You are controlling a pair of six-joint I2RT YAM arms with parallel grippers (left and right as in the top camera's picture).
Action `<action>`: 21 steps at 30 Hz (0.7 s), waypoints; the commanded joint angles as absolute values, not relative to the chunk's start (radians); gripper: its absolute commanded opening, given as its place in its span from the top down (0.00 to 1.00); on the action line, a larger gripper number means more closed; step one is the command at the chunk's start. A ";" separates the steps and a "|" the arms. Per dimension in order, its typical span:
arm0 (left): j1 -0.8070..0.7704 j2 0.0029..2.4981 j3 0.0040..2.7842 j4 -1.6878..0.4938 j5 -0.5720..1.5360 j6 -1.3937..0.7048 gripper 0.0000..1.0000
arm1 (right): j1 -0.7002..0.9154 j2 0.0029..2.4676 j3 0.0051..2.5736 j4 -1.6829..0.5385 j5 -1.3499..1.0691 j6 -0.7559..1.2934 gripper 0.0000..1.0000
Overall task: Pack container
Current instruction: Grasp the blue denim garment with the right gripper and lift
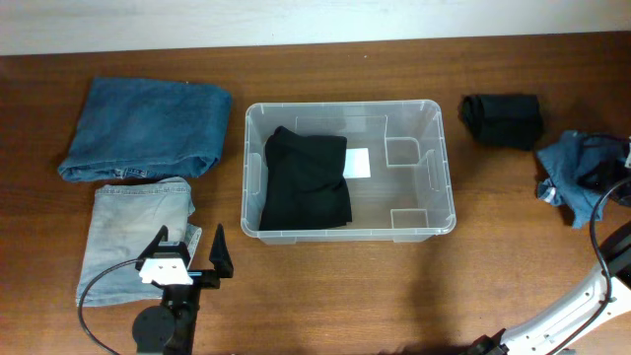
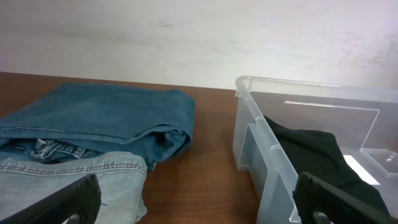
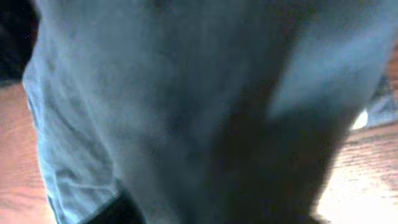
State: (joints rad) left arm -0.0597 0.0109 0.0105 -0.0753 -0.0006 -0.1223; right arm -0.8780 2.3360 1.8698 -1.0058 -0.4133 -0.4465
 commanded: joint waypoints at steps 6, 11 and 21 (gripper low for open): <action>-0.056 0.007 0.009 -0.083 0.000 -0.107 0.01 | -0.871 2.357 1.928 -1.070 -0.715 -0.226 0.96; -0.056 0.007 0.009 -0.083 0.000 -0.107 0.01 | -0.870 2.355 2.025 -1.180 -1.007 -0.226 0.96; -0.056 0.007 0.009 -0.083 0.000 -0.107 0.01 | -0.831 2.287 2.321 -1.502 -1.356 -0.231 0.96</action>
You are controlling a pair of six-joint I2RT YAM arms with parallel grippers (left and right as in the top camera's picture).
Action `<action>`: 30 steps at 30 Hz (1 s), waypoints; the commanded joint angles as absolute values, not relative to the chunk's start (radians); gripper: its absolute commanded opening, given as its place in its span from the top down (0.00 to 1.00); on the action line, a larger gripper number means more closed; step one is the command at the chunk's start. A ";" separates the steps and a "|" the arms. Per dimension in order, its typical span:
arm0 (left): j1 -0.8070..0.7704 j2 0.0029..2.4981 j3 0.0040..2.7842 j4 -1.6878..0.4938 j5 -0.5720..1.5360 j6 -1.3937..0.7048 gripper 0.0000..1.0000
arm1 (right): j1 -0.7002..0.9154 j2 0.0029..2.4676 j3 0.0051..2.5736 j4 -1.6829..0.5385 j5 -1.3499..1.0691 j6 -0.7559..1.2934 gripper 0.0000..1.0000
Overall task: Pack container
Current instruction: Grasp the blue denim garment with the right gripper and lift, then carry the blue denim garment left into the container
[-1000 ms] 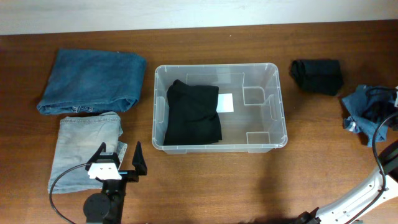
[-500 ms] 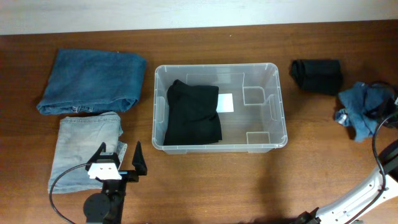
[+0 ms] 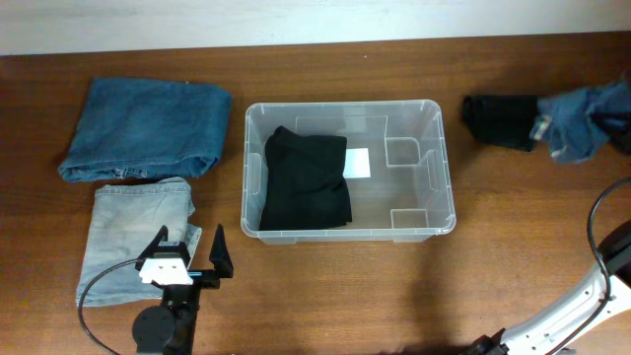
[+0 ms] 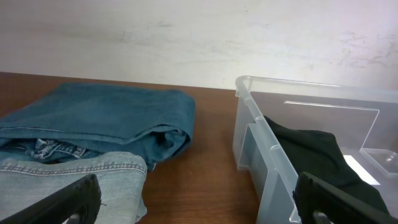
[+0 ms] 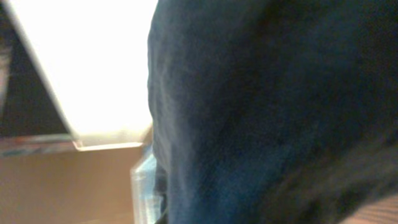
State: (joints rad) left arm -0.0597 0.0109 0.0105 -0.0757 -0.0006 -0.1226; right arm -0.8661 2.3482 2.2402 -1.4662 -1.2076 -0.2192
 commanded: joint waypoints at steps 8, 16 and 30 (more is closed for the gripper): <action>-0.056 0.007 0.009 -0.083 0.000 -0.107 0.00 | -0.624 2.141 2.538 -1.699 -1.188 -0.162 0.96; -0.056 0.007 0.009 -0.083 0.000 -0.107 0.00 | -0.266 2.007 2.538 -1.699 -0.850 -0.070 0.96; -0.056 0.007 0.009 -0.083 0.000 -0.107 0.01 | 0.120 2.065 2.212 -1.508 -0.620 0.042 0.96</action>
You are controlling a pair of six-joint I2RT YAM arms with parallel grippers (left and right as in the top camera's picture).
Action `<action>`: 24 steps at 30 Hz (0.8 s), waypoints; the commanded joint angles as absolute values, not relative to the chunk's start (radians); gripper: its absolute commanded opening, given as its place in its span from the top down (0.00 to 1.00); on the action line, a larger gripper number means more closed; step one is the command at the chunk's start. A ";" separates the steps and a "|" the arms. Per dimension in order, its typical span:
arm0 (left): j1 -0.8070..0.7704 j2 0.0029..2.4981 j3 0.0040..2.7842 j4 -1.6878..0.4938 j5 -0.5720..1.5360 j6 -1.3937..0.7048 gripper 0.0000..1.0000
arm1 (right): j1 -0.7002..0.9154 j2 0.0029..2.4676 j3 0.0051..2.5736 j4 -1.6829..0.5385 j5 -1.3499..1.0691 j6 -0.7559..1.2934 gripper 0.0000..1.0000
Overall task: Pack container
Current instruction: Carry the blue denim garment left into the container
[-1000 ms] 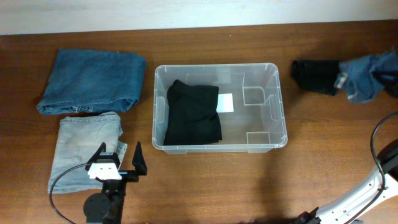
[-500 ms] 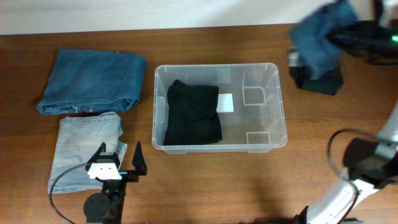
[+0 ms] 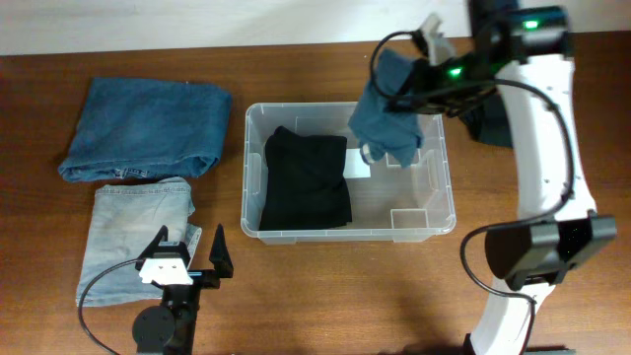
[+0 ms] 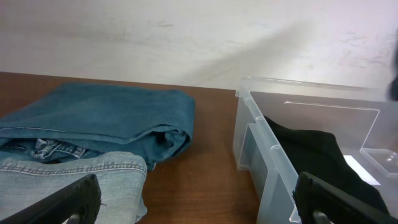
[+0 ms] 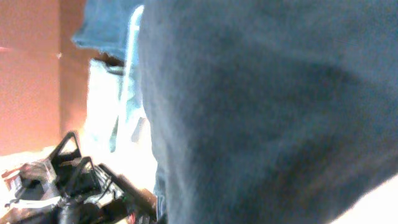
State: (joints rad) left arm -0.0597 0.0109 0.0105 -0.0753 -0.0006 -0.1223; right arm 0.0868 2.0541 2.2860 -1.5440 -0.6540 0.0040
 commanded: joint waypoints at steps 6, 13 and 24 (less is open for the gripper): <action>-0.056 0.007 0.009 -0.083 0.000 -0.107 0.01 | 0.177 2.065 2.035 -1.366 -0.664 0.068 0.96; -0.056 0.007 0.009 -0.083 0.000 -0.107 0.00 | 0.203 2.067 1.905 -1.256 -0.699 0.095 0.96; -0.056 0.007 0.009 -0.083 0.000 -0.107 0.01 | 0.203 2.067 1.764 -1.118 -0.612 0.096 0.85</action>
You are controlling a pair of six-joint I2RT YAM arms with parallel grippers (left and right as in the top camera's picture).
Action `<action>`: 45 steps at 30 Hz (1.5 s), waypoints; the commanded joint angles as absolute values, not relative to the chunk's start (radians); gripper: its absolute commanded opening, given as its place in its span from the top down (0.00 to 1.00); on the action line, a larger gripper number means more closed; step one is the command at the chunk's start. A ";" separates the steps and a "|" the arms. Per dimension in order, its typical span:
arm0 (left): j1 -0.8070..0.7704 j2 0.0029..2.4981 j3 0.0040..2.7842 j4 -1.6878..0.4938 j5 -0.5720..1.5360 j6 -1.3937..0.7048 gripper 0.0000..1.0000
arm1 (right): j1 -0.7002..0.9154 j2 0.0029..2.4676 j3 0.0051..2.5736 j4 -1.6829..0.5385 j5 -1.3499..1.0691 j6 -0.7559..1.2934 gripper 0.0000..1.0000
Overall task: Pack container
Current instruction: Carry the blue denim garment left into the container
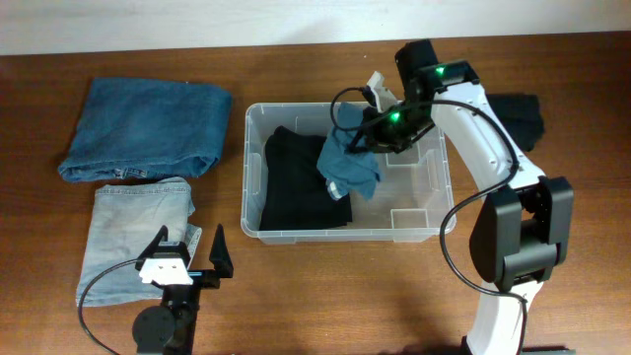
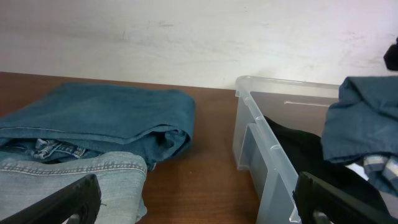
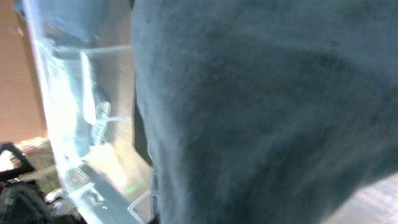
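A clear plastic container [image 1: 247,168] sits mid-table with a folded black garment [image 1: 294,192] in its left half. My right gripper [image 1: 367,131] is over the container's middle, shut on a crumpled blue garment [image 1: 349,168] that hangs down into it, partly over the black one. That blue cloth [image 3: 261,112] fills the right wrist view and hides the fingers. In the left wrist view it hangs [image 2: 365,127] inside the container [image 2: 249,130]. My left gripper [image 1: 187,258] rests open near the front left, holding nothing.
Folded dark blue jeans [image 1: 148,126] lie at the back left, with folded light jeans [image 1: 133,232] in front of them beside the left gripper. A rolled black garment [image 1: 521,113] lies right of the container, behind the right arm.
My right gripper has moved from above the container's back right corner down and left into the middle, so the blue garment now hangs lower, inside the walls. The left arm has not moved.
The blue garment lay crumpled at the table's far right edge with my right gripper at it. Then it was held up near the rolled black garment. Later it hung over the container's back right, and now it hangs inside the container.
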State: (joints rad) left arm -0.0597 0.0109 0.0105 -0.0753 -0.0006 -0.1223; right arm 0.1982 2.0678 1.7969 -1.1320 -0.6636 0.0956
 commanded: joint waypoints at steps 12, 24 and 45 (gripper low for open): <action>-0.056 0.007 0.009 -0.083 0.000 -0.107 0.01 | 0.203 2.067 1.742 -1.128 -0.268 0.117 0.11; -0.056 0.007 0.009 -0.083 0.000 -0.107 0.00 | 0.204 2.065 1.963 -1.260 -0.181 0.117 0.10; -0.056 0.007 0.009 -0.083 0.000 -0.107 0.01 | 0.294 2.073 1.643 -1.044 -0.081 0.152 0.93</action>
State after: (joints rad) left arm -0.0597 0.0109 0.0105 -0.0753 -0.0006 -0.1223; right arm 0.2935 2.0735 1.7206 -1.0866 -0.1009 0.1364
